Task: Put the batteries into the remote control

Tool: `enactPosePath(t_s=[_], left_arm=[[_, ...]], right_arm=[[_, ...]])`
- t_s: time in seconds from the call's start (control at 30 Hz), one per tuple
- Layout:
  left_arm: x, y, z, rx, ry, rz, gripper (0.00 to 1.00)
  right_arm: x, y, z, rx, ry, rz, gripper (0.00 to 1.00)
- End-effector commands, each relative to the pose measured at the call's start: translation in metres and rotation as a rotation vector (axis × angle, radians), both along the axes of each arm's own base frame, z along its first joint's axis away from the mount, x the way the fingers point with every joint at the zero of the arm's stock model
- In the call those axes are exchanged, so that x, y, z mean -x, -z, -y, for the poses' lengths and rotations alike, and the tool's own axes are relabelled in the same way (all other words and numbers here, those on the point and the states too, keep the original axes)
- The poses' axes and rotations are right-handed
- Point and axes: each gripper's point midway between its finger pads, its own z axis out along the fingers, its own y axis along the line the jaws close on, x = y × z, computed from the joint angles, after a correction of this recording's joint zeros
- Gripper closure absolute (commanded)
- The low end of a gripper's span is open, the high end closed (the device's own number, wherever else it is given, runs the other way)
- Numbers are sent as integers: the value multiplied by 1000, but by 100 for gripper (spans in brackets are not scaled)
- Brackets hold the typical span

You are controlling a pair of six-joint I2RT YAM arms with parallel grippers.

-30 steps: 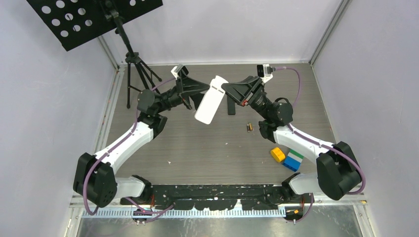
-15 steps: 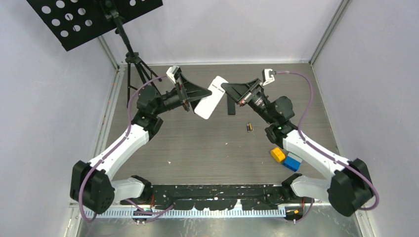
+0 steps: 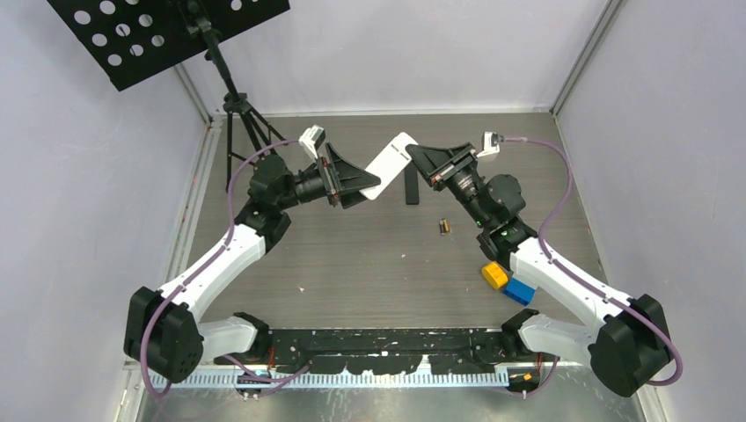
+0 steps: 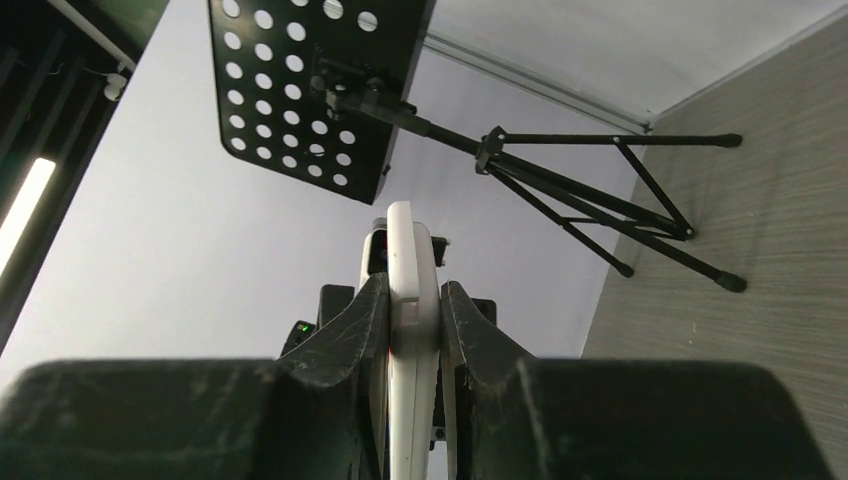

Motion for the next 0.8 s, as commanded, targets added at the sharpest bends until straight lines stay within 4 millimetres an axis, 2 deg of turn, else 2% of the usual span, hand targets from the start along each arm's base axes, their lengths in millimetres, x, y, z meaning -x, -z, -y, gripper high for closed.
enactPosePath(t_s=[0.0,0.27,0.4,0.43,0.63,0.77], left_arm=[[-1,-17,0,44,2,70,30],[-1,-7,0,8,4,45,63],[0,7,0,-43,13,23,96],[1,14,0,-64,16,8,100],[5,71,-8,-233,-1,-120,100],[11,114,-13,-312,-8,-238,100]], right_arm=[[-2,-1,-2,-39,-4,-18,100],[0,18,-7,-5,-23,-47,100],[1,38,-10,40,-30,-74,99],[1,47,-10,57,-29,-90,100],[6,114,-8,120,-36,-230,97],[9,169,-1,104,-16,-398,83]])
